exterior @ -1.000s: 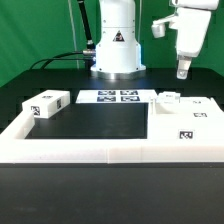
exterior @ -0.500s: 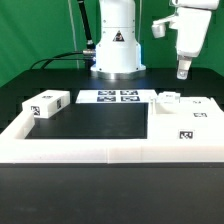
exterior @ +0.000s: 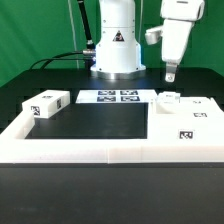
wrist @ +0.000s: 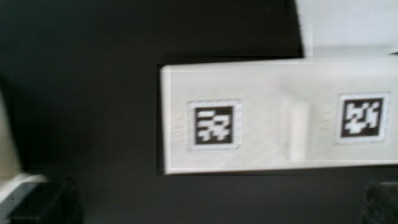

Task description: Assemble cabinet

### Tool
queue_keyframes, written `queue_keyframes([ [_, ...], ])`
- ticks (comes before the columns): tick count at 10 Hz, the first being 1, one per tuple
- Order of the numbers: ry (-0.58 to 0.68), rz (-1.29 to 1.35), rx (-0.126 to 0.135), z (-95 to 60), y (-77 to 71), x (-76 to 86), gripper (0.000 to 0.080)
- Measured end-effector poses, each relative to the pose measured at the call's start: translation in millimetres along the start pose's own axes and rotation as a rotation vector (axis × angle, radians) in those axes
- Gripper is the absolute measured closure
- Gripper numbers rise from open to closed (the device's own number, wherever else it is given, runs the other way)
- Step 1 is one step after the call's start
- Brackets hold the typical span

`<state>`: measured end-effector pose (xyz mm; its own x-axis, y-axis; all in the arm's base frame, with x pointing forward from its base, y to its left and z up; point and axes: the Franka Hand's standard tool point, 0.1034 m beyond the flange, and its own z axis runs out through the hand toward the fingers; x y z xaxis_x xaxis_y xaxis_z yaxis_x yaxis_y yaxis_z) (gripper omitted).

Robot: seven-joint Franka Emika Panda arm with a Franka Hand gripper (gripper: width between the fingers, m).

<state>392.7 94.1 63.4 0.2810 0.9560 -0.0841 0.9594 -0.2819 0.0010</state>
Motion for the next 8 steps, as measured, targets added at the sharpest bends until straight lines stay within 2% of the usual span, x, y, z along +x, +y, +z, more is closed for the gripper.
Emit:
queue_keyframes([
  [3,0.008,-0.003,0.024,16.7,-18.9,5.6,0.0002],
  [8,0.005,-0.004,0.073,44.0,-32.3,2.3,0.0002],
])
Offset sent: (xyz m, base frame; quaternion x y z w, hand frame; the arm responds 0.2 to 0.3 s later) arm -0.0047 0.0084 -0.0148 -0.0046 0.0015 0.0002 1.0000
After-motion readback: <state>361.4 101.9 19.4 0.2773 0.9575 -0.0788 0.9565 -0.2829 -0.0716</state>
